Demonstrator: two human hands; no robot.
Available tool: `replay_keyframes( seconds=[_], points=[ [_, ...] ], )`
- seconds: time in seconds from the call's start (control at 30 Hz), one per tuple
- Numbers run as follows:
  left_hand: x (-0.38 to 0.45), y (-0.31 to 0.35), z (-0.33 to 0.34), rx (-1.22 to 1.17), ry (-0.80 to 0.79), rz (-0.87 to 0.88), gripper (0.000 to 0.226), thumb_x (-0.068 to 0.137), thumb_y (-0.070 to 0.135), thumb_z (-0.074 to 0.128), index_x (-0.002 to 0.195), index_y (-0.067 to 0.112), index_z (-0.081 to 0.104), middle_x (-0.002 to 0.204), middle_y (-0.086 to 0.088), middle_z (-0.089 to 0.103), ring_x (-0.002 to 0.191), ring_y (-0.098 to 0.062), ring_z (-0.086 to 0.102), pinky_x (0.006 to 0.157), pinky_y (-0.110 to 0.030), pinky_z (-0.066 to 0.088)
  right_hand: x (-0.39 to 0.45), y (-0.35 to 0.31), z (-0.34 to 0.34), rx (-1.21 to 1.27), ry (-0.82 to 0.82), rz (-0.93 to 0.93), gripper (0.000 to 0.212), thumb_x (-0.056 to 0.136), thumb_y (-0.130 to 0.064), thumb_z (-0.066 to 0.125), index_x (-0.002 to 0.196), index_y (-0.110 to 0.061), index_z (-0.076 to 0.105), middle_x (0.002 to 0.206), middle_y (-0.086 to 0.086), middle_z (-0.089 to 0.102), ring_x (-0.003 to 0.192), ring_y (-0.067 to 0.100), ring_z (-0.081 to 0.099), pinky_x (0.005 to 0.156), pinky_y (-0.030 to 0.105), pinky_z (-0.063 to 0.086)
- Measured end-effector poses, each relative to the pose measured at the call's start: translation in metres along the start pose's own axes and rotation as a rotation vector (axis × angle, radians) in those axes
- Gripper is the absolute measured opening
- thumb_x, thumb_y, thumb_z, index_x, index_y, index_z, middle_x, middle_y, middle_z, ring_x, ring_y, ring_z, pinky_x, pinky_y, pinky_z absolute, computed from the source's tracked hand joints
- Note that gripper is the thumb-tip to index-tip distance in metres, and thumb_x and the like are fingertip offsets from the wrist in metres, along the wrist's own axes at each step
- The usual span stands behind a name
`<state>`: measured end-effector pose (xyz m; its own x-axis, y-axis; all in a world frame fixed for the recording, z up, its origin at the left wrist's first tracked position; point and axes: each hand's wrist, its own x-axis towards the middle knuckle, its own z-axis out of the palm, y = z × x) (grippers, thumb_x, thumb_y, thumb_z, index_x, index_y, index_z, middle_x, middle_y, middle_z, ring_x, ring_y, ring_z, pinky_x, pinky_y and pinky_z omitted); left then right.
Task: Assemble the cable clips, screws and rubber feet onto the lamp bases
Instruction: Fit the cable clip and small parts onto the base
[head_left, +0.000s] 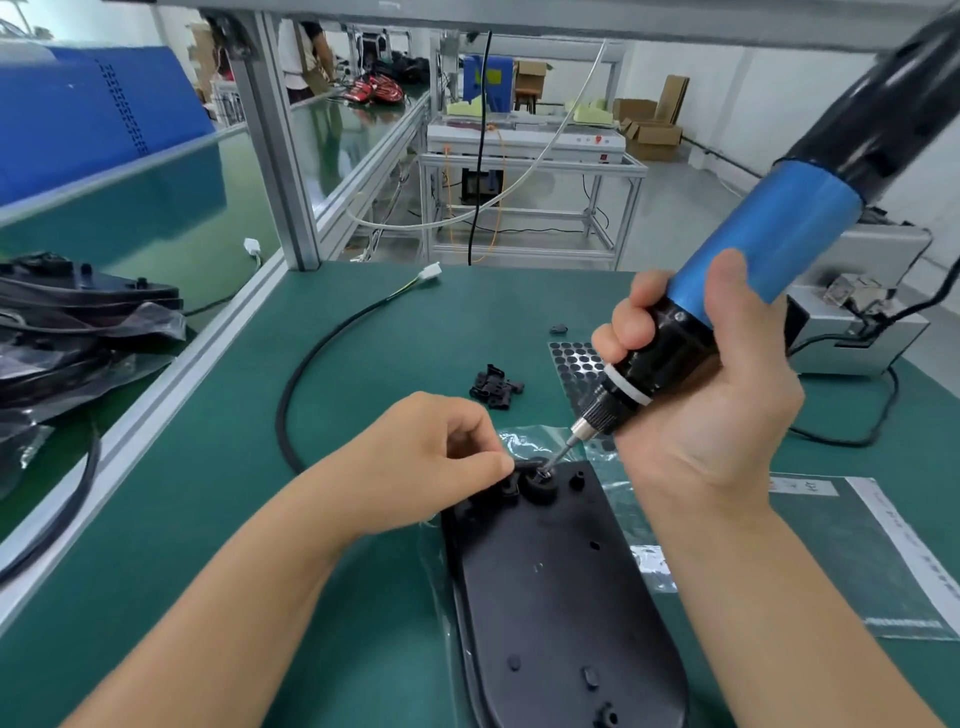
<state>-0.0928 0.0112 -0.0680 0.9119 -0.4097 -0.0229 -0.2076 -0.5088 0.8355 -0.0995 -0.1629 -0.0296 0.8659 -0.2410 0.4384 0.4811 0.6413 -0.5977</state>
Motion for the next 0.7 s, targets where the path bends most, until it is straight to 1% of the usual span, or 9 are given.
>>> replay_keyframes(
  seconds=[0.07,0.1,0.2,0.33,0.43,0.6,0.7],
  points=[
    [0.001,-0.001,0.000,-0.008,0.011,-0.006,0.020,0.077,0.039,0.063,0.076,0.019,0.066,0.082,-0.016,0.069,0.068,-0.030,0.058,0.070,-0.048,0.054,-0.004,0.003,0.003,-0.067,-0.019,-0.055,0.007,0.091,-0.019,0.051,0.091,-0.015,0.045,0.072,0.009,0.055,0.051,0.018,0.049,0.054,0.026,0.041],
    [0.001,-0.002,0.001,-0.010,0.017,-0.005,0.019,0.078,0.038,0.065,0.075,0.019,0.066,0.080,-0.015,0.069,0.066,-0.029,0.056,0.067,-0.044,0.053,-0.006,0.005,0.005,-0.105,-0.036,-0.084,0.009,0.091,-0.019,0.051,0.092,-0.014,0.043,0.071,0.009,0.055,0.050,0.019,0.048,0.054,0.027,0.041],
    [0.003,-0.005,0.002,-0.006,0.045,-0.001,0.017,0.084,0.030,0.068,0.072,0.018,0.066,0.072,-0.013,0.067,0.058,-0.015,0.050,0.059,-0.032,0.046,-0.011,0.010,0.010,-0.180,-0.088,-0.139,0.017,0.089,-0.021,0.054,0.095,-0.011,0.041,0.072,0.010,0.055,0.049,0.022,0.048,0.055,0.029,0.040],
    [0.004,-0.005,0.003,0.002,0.060,-0.010,0.019,0.083,0.027,0.070,0.069,0.016,0.066,0.067,-0.014,0.065,0.054,-0.012,0.047,0.054,-0.025,0.042,-0.013,0.016,0.014,-0.222,-0.128,-0.172,0.018,0.089,-0.020,0.052,0.099,-0.010,0.041,0.072,0.012,0.055,0.049,0.024,0.047,0.056,0.030,0.040],
    [0.004,-0.005,0.002,-0.013,0.053,-0.024,0.020,0.083,0.028,0.071,0.068,0.015,0.066,0.070,-0.017,0.065,0.055,-0.013,0.045,0.055,-0.025,0.040,-0.014,0.018,0.015,-0.238,-0.143,-0.175,0.017,0.090,-0.020,0.052,0.100,-0.012,0.041,0.073,0.012,0.055,0.049,0.024,0.048,0.056,0.031,0.041],
    [0.004,-0.005,0.001,-0.034,0.046,-0.043,0.019,0.082,0.027,0.072,0.070,0.014,0.068,0.075,-0.018,0.068,0.059,-0.014,0.048,0.060,-0.028,0.042,-0.014,0.020,0.014,-0.258,-0.154,-0.185,0.015,0.090,-0.019,0.051,0.098,-0.012,0.041,0.072,0.012,0.055,0.049,0.025,0.047,0.056,0.033,0.041],
    [0.004,-0.004,0.001,-0.051,0.044,-0.050,0.018,0.082,0.027,0.072,0.070,0.013,0.068,0.076,-0.018,0.068,0.059,-0.015,0.049,0.061,-0.028,0.043,-0.014,0.020,0.015,-0.272,-0.182,-0.197,0.010,0.090,-0.019,0.050,0.097,-0.015,0.044,0.072,0.011,0.055,0.048,0.026,0.048,0.056,0.034,0.040]
  ],
)
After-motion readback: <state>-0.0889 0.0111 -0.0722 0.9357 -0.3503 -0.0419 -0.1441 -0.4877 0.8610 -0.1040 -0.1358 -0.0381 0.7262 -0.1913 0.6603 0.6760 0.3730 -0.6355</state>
